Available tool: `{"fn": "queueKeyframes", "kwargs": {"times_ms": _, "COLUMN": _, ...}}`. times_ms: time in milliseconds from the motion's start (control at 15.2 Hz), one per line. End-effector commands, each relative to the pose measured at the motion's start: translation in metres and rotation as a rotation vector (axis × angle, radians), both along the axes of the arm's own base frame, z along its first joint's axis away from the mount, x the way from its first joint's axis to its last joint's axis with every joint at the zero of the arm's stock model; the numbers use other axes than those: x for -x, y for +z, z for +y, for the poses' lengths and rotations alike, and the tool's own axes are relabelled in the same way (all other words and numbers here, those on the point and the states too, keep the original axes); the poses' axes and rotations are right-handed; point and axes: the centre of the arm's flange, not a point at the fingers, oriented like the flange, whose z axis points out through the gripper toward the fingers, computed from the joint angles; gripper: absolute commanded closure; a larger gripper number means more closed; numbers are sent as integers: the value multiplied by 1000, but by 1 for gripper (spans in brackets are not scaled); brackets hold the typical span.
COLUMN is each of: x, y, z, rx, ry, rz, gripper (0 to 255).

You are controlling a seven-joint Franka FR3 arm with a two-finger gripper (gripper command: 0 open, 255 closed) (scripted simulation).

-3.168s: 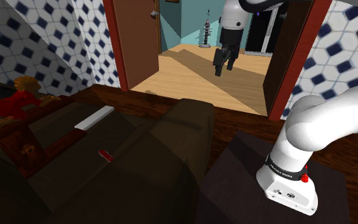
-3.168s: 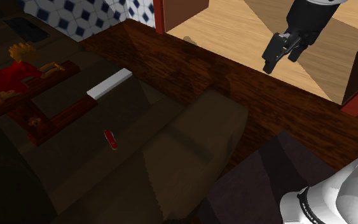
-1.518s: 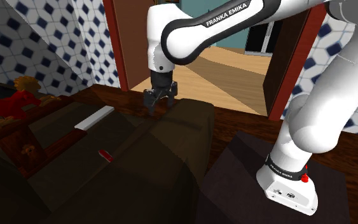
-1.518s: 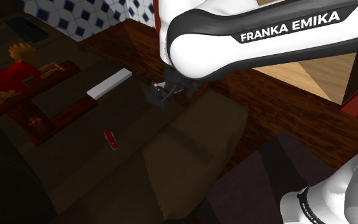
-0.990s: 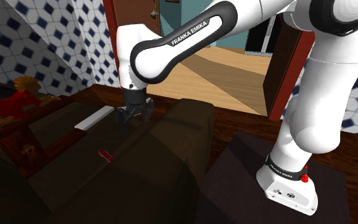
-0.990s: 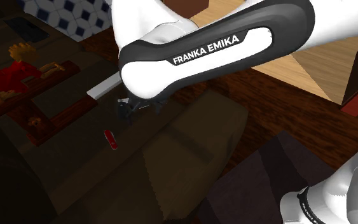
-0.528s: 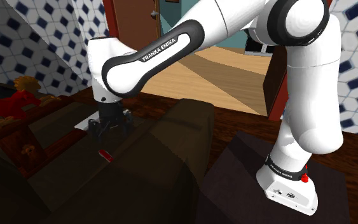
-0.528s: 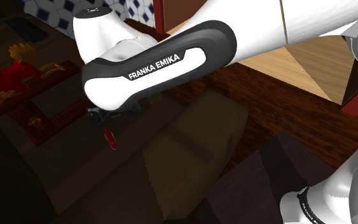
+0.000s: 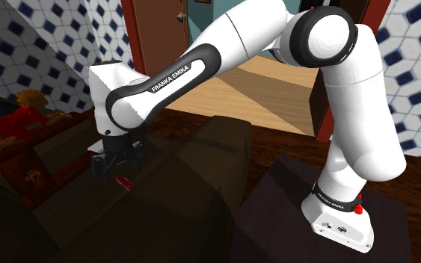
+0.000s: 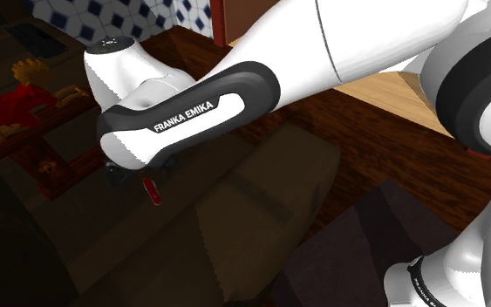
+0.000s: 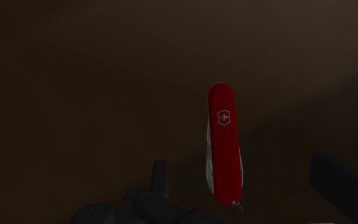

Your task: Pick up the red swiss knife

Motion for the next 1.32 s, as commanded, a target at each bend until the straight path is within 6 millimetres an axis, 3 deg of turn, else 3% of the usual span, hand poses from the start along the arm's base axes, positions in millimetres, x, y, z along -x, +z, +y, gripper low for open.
{"fn": "queueKeyframes", "kwargs": {"times_ms": 0, "x": 0, "y": -11, "z": 0, "rx": 0, "ry": 0, "rz": 0, "gripper": 0}}
{"fn": "queueKeyframes", "kwargs": {"times_ms": 198, "x": 0, "y": -19, "z": 0, "rx": 0, "ry": 0, "rz": 0, "gripper": 0}}
{"fn": "queueKeyframes", "kwargs": {"times_ms": 264, "x": 0, "y": -20, "z": 0, "rx": 0, "ry": 0, "rz": 0, "gripper": 255}}
{"fn": "queueKeyframes", "kwargs": {"times_ms": 858, "x": 0, "y": -19, "z": 0, "rx": 0, "ry": 0, "rz": 0, "gripper": 255}}
{"fn": "queueKeyframes", "kwargs": {"times_ms": 1254, "x": 0, "y": 12, "z": 0, "rx": 0, "ry": 0, "rz": 0, "gripper": 255}}
